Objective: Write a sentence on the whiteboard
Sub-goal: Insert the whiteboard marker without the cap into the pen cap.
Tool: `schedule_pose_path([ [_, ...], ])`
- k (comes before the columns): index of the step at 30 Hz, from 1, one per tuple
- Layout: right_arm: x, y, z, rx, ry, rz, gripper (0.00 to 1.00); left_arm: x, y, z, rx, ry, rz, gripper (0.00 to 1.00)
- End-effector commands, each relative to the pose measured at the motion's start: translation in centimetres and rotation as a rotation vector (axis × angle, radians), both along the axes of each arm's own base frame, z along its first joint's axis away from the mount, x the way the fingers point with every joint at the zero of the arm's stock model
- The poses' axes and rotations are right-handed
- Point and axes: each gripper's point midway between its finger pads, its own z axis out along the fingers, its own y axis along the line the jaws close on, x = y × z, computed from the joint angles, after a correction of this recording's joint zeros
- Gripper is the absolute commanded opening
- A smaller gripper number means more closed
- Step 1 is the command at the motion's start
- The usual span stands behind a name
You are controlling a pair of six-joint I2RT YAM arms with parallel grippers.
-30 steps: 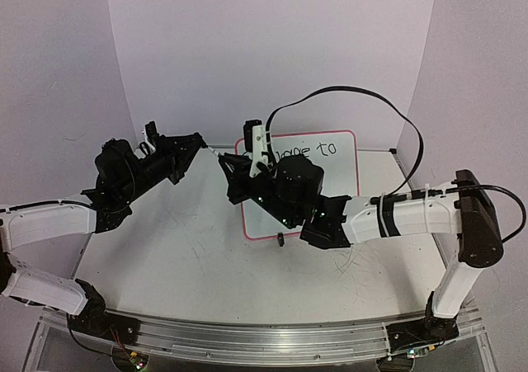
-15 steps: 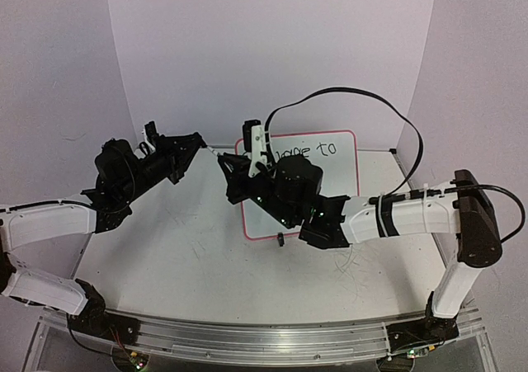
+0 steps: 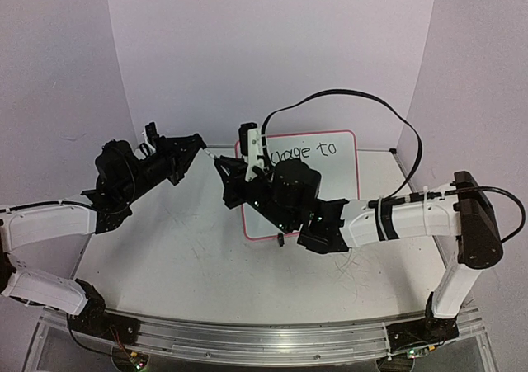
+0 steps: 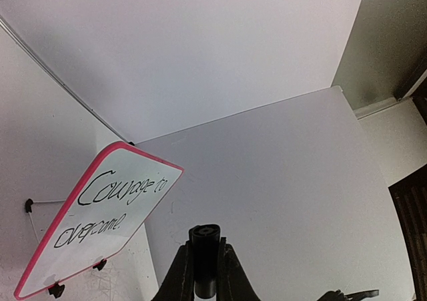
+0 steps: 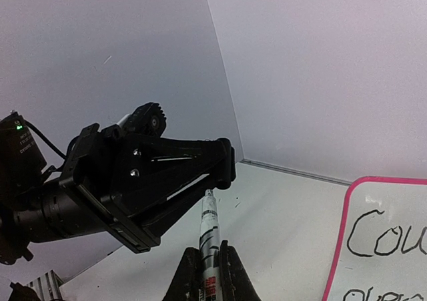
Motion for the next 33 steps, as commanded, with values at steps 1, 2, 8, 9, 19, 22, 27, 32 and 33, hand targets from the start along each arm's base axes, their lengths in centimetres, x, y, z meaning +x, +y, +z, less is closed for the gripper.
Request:
schedule_pose_path([
  [1,0.8,-0.2,1.6,0.047,-0.011,-0.051,0.00,-0.9,0.3,2.0,-0.044,-0.058,-0.010,0.00],
  [2,0.8,-0.1,1.7,0.048,-0.011,-0.051,0.00,-0.9,0.2,1.9,-0.044,-0.055,-0.011,0.00],
  [8,0.7,0.4,1.6,0.043,-0.013,-0.038,0.00,-0.8,0.1,2.1,-0.046,-0.056,-0.018,0.00],
  [9,0.6,0.5,1.5,0.042,-0.014,-0.032,0.00,-0.9,0.1,2.1,-0.046,-0.056,-0.018,0.00],
  [19,1.5,0.6,1.2,0.047,-0.014,-0.077,0.00,-1.0,0.2,2.1,-0.050,-0.057,-0.021,0.00],
  [22,1.7,0.6,1.5,0.058,-0.021,-0.093,0.00,-1.0,0.2,2.2,-0.052,-0.059,-0.021,0.00],
  [27,2.9,1.3,0.6,0.039,-0.051,-0.162,0.00,-1.0,0.1,2.1,-0.057,-0.056,-0.024,0.00],
  [32,4.3,1.9,0.7,-0.010,-0.126,-0.311,0.00,-1.0,0.1,2.2,-0.059,-0.061,-0.025,0.00],
  [33,4.7,2.0,0.5,-0.011,-0.130,-0.349,0.00,-1.1,0.1,2.2,-0.058,-0.062,-0.025,0.00],
])
